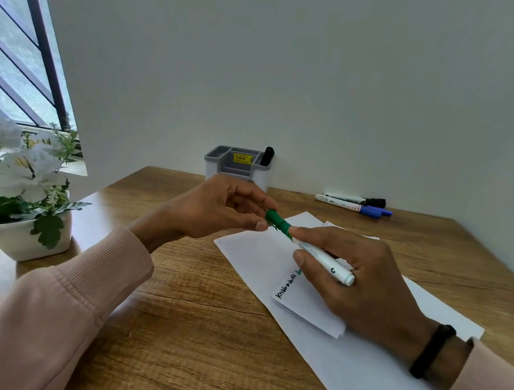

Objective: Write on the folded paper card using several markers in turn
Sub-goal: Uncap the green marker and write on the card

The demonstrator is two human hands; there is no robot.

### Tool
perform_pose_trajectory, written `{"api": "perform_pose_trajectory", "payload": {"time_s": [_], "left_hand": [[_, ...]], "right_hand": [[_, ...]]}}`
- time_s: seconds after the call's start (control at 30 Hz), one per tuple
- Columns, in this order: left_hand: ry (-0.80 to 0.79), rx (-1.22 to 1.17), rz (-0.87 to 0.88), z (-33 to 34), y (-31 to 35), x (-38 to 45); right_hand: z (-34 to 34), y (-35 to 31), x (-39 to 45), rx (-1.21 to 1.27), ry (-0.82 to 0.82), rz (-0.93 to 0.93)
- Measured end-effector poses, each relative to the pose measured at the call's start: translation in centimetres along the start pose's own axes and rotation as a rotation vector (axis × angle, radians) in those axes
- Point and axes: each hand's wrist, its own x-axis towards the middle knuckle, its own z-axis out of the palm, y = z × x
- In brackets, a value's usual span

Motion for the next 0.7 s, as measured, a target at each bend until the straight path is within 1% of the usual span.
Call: {"api": "perform_pose_trajectory", "payload": {"time_s": [0.2,0.3,0.4,0.5,0.57,0.7], "left_hand": [[-0.013,-0.116,0.013,0.0,-0.1,0.1],[-0.009,-0.144,0.015,-0.1,-0.1,0.1],[0.022,-0.140,0.014,0.0,-0.3,0.1],[0.093,-0.151,0.032,0.4,-0.1,0.1],[0.161,-0.135,0.077,1.3,0.2,0.2],[0.281,-0.012,0.158,3.9,0.8,0.2]], "right_hand": [[-0.2,-0.2,0.1,0.077,0.054,0.044],[-0.2,-0.2,0.2,0.092,0.107,0.061],[-0.3,0.2,0.3,0.020,0.162,0.025],[-0.5,1.2,0.5,-0.131,0.249,0.044],[-0.5,1.7,0.6,-0.221,0.243,0.070],[-0.6,1.5,0.7,-0.284,0.143,0.147]]}}
